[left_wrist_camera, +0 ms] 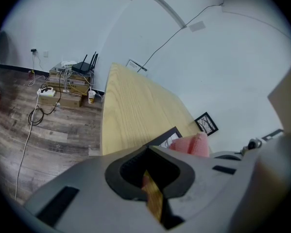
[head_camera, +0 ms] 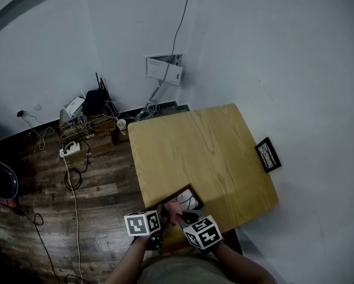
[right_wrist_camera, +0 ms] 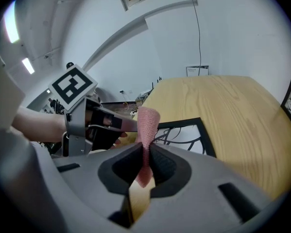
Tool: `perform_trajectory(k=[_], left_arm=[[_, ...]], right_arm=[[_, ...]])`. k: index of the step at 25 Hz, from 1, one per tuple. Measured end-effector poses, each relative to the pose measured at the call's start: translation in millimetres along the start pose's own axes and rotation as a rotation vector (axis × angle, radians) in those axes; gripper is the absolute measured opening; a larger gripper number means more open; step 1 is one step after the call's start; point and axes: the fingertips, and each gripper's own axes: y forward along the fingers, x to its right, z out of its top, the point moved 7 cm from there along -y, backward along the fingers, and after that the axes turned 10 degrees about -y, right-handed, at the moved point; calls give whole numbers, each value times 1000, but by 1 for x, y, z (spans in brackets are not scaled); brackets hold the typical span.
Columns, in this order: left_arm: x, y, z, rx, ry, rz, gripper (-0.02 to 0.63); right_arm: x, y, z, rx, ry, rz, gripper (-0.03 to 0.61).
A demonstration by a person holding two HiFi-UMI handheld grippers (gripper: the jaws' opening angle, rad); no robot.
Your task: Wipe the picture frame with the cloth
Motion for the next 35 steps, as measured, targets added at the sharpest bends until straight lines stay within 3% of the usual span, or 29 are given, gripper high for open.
perform_trajectory(k=[11, 35], left_arm=[[-1, 0, -1, -5, -2, -7, 3], [-2, -3, -1, -9, 6, -10, 5]], right_arm=[[0, 14, -15, -74, -70, -26, 18], [45, 1, -22, -86, -19, -133, 18]])
